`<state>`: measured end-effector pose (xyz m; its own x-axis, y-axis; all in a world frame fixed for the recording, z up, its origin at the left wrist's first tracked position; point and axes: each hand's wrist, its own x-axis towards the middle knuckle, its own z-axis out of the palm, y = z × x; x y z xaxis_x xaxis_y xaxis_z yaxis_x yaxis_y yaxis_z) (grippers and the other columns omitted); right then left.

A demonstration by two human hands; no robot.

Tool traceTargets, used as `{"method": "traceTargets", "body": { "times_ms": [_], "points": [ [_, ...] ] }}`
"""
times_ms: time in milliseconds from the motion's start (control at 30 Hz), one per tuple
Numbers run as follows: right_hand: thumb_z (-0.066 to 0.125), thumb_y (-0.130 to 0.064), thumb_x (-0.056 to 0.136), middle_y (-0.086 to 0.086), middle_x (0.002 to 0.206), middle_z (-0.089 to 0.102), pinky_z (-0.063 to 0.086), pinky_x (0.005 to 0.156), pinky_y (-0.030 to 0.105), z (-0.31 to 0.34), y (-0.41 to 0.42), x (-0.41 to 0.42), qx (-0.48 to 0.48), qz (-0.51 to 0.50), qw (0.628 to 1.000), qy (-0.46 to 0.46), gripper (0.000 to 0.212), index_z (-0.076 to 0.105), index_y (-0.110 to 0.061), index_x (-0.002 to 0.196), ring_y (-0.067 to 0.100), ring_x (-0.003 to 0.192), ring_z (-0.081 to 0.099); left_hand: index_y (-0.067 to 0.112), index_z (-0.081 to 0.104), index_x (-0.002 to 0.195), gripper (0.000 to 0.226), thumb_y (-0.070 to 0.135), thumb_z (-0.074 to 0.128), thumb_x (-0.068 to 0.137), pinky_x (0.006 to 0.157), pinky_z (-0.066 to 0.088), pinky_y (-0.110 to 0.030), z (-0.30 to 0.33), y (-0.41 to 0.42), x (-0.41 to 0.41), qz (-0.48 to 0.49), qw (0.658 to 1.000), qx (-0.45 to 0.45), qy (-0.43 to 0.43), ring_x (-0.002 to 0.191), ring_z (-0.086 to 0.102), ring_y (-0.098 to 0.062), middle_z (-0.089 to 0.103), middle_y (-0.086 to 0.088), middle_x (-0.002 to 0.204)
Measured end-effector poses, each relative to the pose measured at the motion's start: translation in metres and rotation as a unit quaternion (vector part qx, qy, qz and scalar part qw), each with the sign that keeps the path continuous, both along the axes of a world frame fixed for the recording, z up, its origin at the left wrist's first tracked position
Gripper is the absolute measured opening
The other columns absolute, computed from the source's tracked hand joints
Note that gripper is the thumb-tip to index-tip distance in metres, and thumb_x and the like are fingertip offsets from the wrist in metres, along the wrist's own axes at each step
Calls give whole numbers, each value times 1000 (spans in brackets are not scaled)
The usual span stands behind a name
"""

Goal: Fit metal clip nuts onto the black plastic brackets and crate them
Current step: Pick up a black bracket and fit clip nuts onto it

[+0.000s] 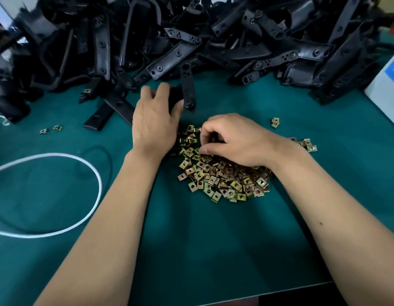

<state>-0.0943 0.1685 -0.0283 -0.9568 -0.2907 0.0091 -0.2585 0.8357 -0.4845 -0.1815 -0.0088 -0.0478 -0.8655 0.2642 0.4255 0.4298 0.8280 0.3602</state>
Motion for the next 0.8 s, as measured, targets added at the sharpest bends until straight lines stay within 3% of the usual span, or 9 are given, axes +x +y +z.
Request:
{"method": "traceTargets", "body": {
  "times_ms": [67, 133, 267, 367, 467, 533, 633, 800],
  "points": [
    [67, -38, 98, -15, 90, 60, 42, 77, 32, -1, 1, 0, 1, -8, 1000, 7, 14, 63, -28, 89, 6, 84, 54, 2, 53, 122, 32, 28, 55, 103, 73, 30, -32, 2, -1, 3, 0, 999, 37, 14, 99, 55, -39, 52, -18, 121],
    [64, -35, 100, -13, 88, 61, 43, 76, 33, -2, 2, 0, -22, -24, 999, 17, 14, 61, -24, 91, 10, 83, 56, 0, 53, 122, 29, 22, 57, 103, 74, 33, -31, 3, -3, 5, -14, 997, 74, 10, 101, 56, -38, 57, -18, 121],
    [67, -22, 99, -6, 76, 67, 43, 62, 21, -5, 4, -1, -148, -84, 982, 77, 12, 60, -18, 91, 6, 65, 61, 13, 40, 152, 53, 19, 56, 102, 88, 48, -43, 6, -5, 9, -77, 989, 127, -23, 112, 61, -33, 67, -11, 123],
    [67, -8, 98, 0, 73, 68, 45, 49, 21, -7, 6, -4, -292, -139, 943, 83, 7, 61, -10, 95, 14, 53, 65, 32, 25, 162, 70, 35, 56, 100, 98, 42, -32, 8, -9, 7, -106, 987, 117, -42, 127, 54, -19, 60, -1, 138],
    [69, 3, 94, 8, 81, 70, 51, 53, 24, -8, 9, -6, -379, -152, 912, 43, 12, 67, -4, 103, 20, 65, 72, 39, 18, 163, 91, 60, 62, 86, 96, 36, -26, 9, -14, 6, -137, 984, 82, -75, 124, 51, -14, 55, 0, 133],
    [70, 8, 91, 10, 85, 72, 54, 61, 24, -8, 11, -6, -410, -145, 900, 26, 19, 71, -4, 106, 18, 73, 74, 40, 14, 163, 108, 76, 66, 76, 100, 33, -23, 9, -17, 5, -156, 981, 75, -94, 130, 46, -10, 50, 3, 138],
    [71, 8, 90, 8, 83, 75, 56, 63, 24, -7, 12, -6, -447, -140, 883, 24, 20, 74, -4, 106, 19, 73, 74, 39, 12, 164, 117, 86, 63, 70, 101, 28, -12, 11, -19, 4, -179, 971, 101, -119, 134, 38, -1, 45, 10, 141],
    [67, -2, 97, 9, 78, 74, 56, 52, 28, -5, 10, -5, -459, -158, 874, 21, 9, 72, -6, 103, 24, 63, 72, 39, 11, 164, 117, 88, 58, 69, 103, 35, -20, 12, -18, 4, -197, 968, 86, -131, 124, 48, -9, 51, 3, 125]
  ]
}}
